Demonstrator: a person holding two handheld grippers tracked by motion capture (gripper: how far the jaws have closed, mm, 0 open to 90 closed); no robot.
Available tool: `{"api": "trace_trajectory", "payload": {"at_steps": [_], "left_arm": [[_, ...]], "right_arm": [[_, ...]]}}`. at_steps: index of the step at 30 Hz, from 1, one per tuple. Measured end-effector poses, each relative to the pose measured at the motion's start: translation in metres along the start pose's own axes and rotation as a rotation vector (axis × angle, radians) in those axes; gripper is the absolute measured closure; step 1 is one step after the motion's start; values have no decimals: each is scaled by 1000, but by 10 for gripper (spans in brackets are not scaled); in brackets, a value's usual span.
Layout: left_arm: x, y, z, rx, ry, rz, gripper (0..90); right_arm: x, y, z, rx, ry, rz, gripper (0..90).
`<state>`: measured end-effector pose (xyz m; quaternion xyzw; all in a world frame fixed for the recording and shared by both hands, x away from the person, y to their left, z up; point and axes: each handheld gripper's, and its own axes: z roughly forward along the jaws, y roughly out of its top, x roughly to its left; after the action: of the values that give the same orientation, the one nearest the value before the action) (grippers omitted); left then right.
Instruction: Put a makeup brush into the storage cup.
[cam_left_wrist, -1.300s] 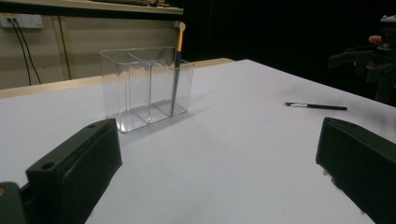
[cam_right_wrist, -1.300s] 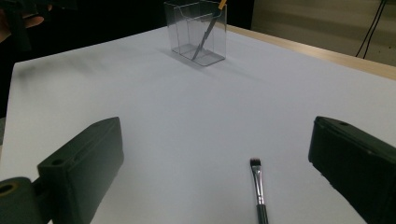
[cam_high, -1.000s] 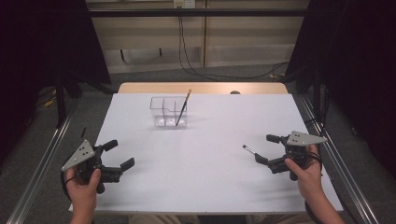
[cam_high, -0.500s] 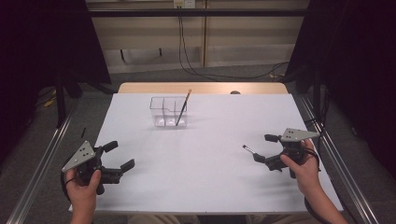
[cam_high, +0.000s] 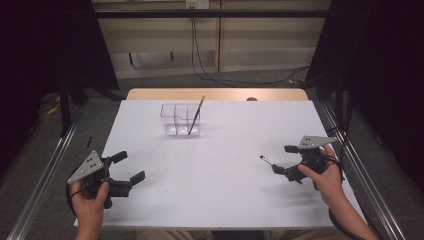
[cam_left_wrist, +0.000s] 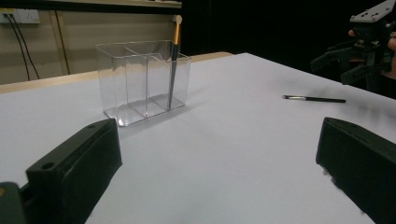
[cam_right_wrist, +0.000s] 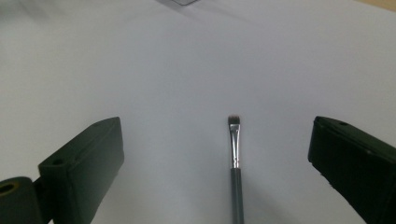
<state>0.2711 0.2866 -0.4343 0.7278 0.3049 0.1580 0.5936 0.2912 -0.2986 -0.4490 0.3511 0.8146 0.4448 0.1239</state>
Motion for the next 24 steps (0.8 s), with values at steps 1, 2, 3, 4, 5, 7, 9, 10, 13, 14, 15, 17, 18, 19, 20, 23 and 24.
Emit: {"api": "trace_trajectory", "payload": {"at_steps": [1, 2, 3, 4, 5, 7, 9, 10, 13, 14, 15, 17, 18, 19, 20, 23, 24], "left_arm": [[0, 0, 0, 1, 1, 1, 0], [0, 0, 0, 0, -1, 0, 0], [0, 0, 0, 0, -2, 0, 0], [0, 0, 1, 0, -2, -1, 0], [0, 0, 1, 0, -6, 0, 0], [0, 0, 1, 4, -6, 4, 0], [-1, 0, 1, 4, -6, 1, 0], [-1, 0, 1, 3, -5, -1, 0], [-1, 0, 2, 3, -6, 0, 0], [-1, 0, 2, 2, -7, 0, 0], [0, 0, 2, 3, -7, 3, 1], [-1, 0, 2, 3, -7, 0, 0], [-1, 0, 2, 3, -6, -1, 0], [-1, 0, 2, 7, -5, 1, 0], [-1, 0, 2, 8, -6, -2, 0], [-1, 0, 3, 7, -7, -3, 0], [-1, 0, 3, 6, -9, -4, 1]], "right_arm": [[0, 0, 0, 10, 0, -5, 34], [0, 0, 1, 25, 1, -8, 34], [-1, 0, 1, 39, 0, -4, 34], [-1, 0, 2, 47, -5, -4, 33], [-2, 0, 2, 61, -6, -1, 31], [-2, 0, 3, 97, -22, -8, 34], [-3, 0, 3, 127, -23, -12, 37], [-4, 0, 3, 142, -24, -11, 38], [-4, -1, 3, 173, -26, -5, 43], [-5, -1, 3, 184, -26, -5, 43], [-5, -1, 3, 192, -30, -7, 45], [-6, -1, 2, 216, -38, -8, 48], [-6, -1, 2, 230, -42, -7, 49], [-6, -1, 2, 240, -42, -7, 51], [-7, -1, 2, 249, -45, -7, 57], [-8, -1, 2, 288, -48, -4, 71], [-8, -1, 2, 306, -49, 4, 81]]}}
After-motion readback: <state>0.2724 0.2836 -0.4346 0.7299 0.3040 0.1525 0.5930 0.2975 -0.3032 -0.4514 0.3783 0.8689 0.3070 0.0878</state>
